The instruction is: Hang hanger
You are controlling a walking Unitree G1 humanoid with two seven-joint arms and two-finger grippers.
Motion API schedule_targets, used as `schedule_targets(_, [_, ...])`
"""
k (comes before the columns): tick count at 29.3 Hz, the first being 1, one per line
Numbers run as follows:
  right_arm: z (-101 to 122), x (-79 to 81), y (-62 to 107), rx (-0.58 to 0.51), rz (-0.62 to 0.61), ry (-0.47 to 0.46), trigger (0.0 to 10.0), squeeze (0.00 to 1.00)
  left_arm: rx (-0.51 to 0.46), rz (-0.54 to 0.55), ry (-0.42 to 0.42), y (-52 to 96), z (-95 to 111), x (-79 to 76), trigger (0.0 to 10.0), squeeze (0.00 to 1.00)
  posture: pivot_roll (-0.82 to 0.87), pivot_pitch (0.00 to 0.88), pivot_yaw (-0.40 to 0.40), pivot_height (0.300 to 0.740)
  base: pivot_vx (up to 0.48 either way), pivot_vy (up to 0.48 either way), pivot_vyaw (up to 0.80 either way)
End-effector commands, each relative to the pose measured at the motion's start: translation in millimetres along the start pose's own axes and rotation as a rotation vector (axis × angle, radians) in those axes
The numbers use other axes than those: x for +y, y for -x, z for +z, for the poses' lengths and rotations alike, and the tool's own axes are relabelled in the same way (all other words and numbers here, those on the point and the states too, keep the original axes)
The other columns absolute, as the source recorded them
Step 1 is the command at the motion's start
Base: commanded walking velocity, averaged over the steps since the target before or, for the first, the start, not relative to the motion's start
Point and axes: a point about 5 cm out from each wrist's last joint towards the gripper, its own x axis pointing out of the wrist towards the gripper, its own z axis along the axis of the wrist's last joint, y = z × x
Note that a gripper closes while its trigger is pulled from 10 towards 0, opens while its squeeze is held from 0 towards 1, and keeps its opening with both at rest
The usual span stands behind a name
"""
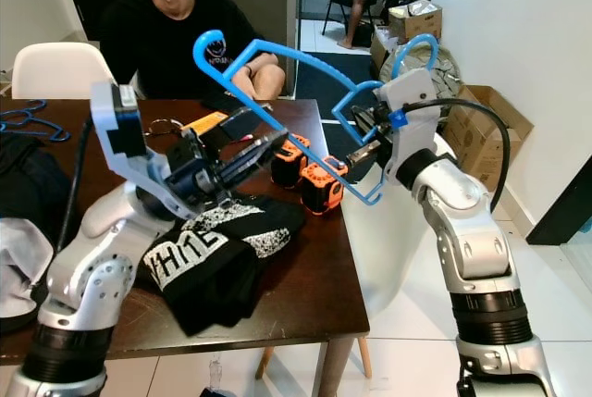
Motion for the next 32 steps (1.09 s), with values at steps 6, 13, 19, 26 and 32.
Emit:
schedule_targets(6, [4.3, -1.3, 3.9, -0.009, -0.002, 0.006, 10.0, 0.00, 0.018, 0.028, -0.047, 6.0, 4.7, 9.8, 0.0, 0.00, -0.03, 0.000, -0.034, 0.740, 0.000, 0.000, 0.00])
schedule_targets(13, [11.5, -1.7, 16.9, -0.076, 0.120, -0.047, 10.0, 0.00, -0.002, 0.068, -0.122, 17.2, 26.9, 25.8, 0.0, 0.00, -0.03, 0.000, -0.036, 0.740, 0.000, 0.000, 0.00])
schedule_targets(19, [8.1, -3.3, 41.7, -0.109, 0.283, -0.106, 10.0, 0.00, -0.009, 0.084, -0.171, 23.9, 41.4, 34.2, 0.0, 0.00, -0.02, 0.000, -0.037, 0.740, 0.000, 0.000, 0.00])
schedule_targets(26, [-3.0, 0.8, 57.2, -0.060, 0.398, -0.205, 10.0, 1.00, -0.017, 0.092, -0.181, 25.2, 45.0, 35.6, 0.0, 0.00, -0.02, 0.000, -0.036, 0.740, 0.000, 0.000, 0.00])
schedule_targets(32, [-7.9, 5.9, 63.3, -0.015, 0.445, -0.161, 10.0, 0.82, -0.028, 0.076, -0.162, 22.3, 43.4, 33.3, 0.0, 0.00, -0.02, 0.000, -0.035, 0.740, 0.000, 0.000, 0.00])
